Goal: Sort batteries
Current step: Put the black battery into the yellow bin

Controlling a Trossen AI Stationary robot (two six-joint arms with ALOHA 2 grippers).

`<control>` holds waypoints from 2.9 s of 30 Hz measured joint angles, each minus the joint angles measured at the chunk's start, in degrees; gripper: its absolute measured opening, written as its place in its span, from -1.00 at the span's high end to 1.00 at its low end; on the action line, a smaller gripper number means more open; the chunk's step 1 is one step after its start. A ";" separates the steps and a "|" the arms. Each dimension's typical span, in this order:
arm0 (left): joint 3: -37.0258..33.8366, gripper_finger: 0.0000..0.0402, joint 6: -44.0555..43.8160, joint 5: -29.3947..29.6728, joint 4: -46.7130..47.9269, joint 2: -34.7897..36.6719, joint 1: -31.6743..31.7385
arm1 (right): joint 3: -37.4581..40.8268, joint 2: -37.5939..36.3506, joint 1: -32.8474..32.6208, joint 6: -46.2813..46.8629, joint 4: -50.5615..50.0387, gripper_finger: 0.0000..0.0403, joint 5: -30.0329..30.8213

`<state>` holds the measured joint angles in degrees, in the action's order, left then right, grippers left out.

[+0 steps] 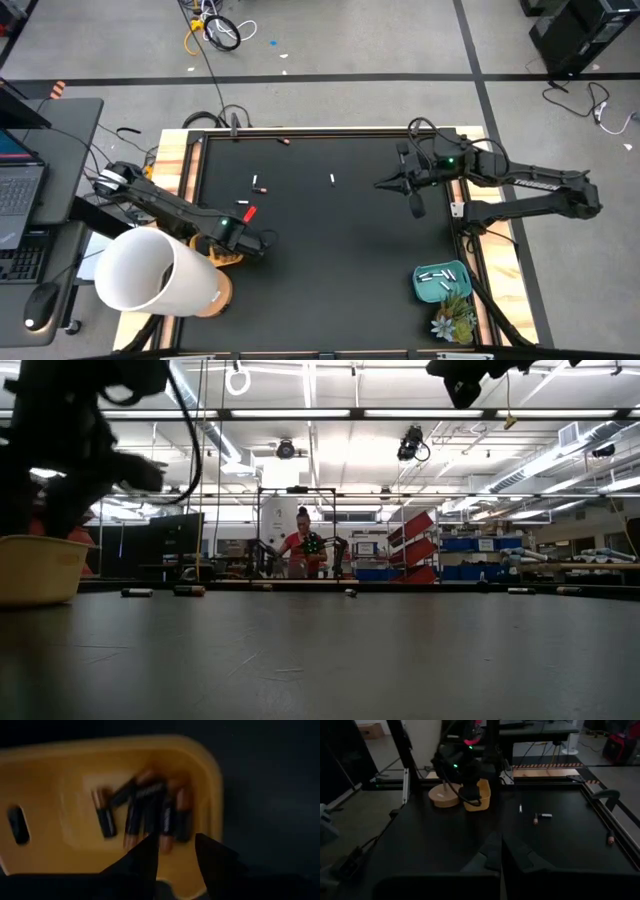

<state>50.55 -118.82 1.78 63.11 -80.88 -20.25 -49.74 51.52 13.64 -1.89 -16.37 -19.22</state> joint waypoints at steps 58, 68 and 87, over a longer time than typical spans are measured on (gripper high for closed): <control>10.29 0.48 75.69 7.45 -20.08 -0.85 49.27 | -25.31 38.41 20.39 10.62 3.19 0.97 -5.43; 10.31 0.38 81.87 9.61 -33.90 -2.41 54.38 | -25.31 39.02 21.71 17.95 6.80 0.96 -1.72; 36.54 -0.06 98.47 -2.47 -20.40 -28.60 64.27 | -25.31 36.64 21.84 16.68 5.52 0.99 -3.09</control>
<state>87.09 -20.35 -0.69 42.70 -109.48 44.02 -75.05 88.16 35.48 14.79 -10.85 -22.31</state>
